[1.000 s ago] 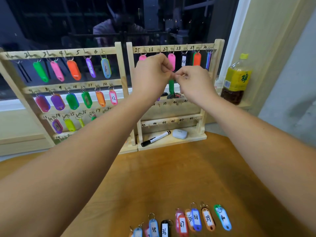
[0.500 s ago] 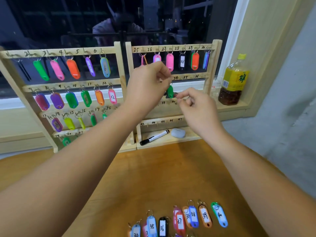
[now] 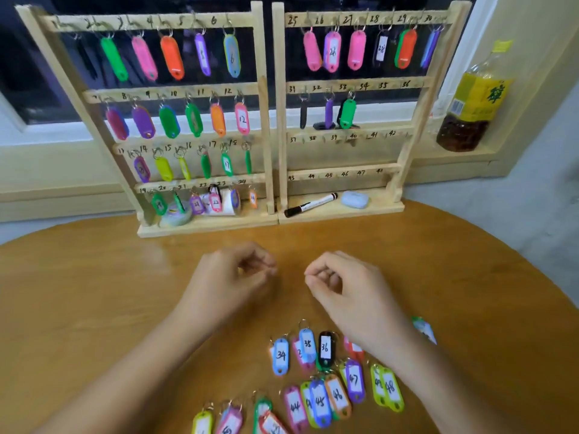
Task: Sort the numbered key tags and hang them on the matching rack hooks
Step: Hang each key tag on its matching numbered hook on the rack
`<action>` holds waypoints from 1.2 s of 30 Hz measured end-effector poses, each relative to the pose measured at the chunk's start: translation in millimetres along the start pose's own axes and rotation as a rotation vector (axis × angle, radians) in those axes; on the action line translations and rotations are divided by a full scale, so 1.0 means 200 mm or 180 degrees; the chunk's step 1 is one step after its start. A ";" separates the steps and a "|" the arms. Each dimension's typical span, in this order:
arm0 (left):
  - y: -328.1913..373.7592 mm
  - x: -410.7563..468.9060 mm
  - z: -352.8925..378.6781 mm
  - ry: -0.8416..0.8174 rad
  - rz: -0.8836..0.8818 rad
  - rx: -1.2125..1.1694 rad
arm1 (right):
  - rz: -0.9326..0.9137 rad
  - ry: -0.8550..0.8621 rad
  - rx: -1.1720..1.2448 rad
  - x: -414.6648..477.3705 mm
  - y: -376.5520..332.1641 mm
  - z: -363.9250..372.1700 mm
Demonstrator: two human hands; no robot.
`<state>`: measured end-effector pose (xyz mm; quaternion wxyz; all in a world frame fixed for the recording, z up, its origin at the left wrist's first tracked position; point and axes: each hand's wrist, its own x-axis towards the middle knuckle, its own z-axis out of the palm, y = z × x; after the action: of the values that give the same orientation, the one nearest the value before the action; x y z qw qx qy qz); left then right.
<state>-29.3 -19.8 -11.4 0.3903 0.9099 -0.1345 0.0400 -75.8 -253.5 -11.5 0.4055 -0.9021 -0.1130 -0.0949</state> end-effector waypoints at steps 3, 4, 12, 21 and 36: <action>-0.09 -0.14 0.01 -0.0200 -0.0223 -0.0092 | 0.0031 -0.0191 -0.0039 -0.08 0.02 0.06; -0.10 -0.18 0.02 -0.0277 -0.0229 -0.0111 | 0.0009 -0.0286 -0.0120 -0.10 0.03 0.09; -0.16 -0.34 0.10 -0.0485 0.0111 0.0047 | -0.0219 -0.0659 -0.0891 -0.15 0.02 0.22; -0.17 -0.34 0.08 -0.0778 0.0360 0.0047 | -0.0196 -0.0740 -0.0865 -0.14 0.03 0.22; -0.10 -0.27 0.07 -0.0872 0.0177 -0.0634 | -0.0037 -0.0034 0.0254 -0.08 0.03 0.07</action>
<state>-75.0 -5.5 -45.5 0.4552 0.8596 -0.2149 -0.0872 -88.2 -248.9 -28.7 0.4400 -0.8850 -0.1241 -0.0878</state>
